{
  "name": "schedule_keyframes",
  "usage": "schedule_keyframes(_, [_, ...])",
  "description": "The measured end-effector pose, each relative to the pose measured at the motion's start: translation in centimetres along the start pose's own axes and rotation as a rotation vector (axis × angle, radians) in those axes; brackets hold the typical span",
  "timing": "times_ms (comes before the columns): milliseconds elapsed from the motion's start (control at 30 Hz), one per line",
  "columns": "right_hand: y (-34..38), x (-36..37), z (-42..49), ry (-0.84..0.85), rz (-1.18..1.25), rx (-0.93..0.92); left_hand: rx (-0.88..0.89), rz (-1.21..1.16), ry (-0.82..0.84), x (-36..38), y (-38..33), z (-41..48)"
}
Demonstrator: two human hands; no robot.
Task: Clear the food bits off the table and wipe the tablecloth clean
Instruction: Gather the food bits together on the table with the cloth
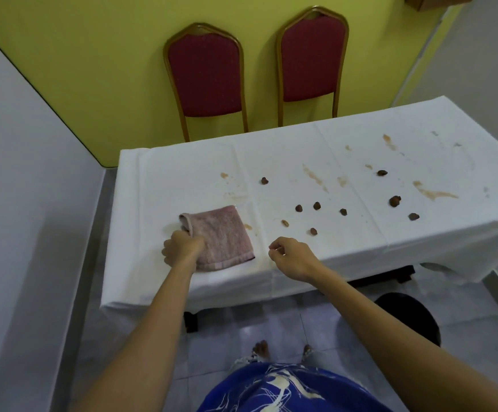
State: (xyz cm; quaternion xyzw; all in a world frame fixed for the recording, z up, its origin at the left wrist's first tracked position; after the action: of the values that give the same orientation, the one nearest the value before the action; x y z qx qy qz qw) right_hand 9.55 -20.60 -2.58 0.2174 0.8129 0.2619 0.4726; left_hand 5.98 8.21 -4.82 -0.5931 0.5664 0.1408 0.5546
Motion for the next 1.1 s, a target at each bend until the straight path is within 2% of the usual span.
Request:
schedule_keyframes(200, [0.5,0.2,0.1,0.017,0.019,0.007,-0.125,-0.263,0.127,1.4,0.8,-1.0])
schedule_keyframes(267, [0.6,0.1,0.1,0.018,0.041,0.010,-0.114,-0.259,0.153,1.6,1.0,-0.5])
schedule_keyframes(367, [0.7,-0.2,0.4,0.003,0.065,0.021,0.006,-0.158,0.106,1.1,-0.5,-0.7])
schedule_keyframes(533, [0.8,-0.2,0.5,0.005,0.085,0.030,0.341,0.020,-0.149,0.5,-5.4,-3.4])
schedule_keyframes(700, [0.1,-0.4,0.6,-0.011,0.076,0.045,0.531,0.235,-0.104,4.8,-7.5,-7.7])
schedule_keyframes(900, [-1.0,-0.7,1.0,-0.010,0.074,0.068,0.623,0.336,-0.133,7.0,-7.8,-7.7])
schedule_keyframes(1100, [-2.1,-1.5,1.5,0.004,0.135,0.072,0.609,0.280,-0.164,5.9,-7.4,-7.4])
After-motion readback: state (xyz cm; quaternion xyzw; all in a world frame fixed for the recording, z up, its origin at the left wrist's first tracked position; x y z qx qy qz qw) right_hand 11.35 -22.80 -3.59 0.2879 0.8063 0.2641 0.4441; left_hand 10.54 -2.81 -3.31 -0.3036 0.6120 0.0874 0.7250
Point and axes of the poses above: each hand's wrist, its own z-axis towards the middle knuckle, its own x-axis out of the palm, y = z × x, the point moved 10 cm from there along z, towards the middle knuckle, and after that the axes turned 8 degrees about -y, right-handed, at the moved point
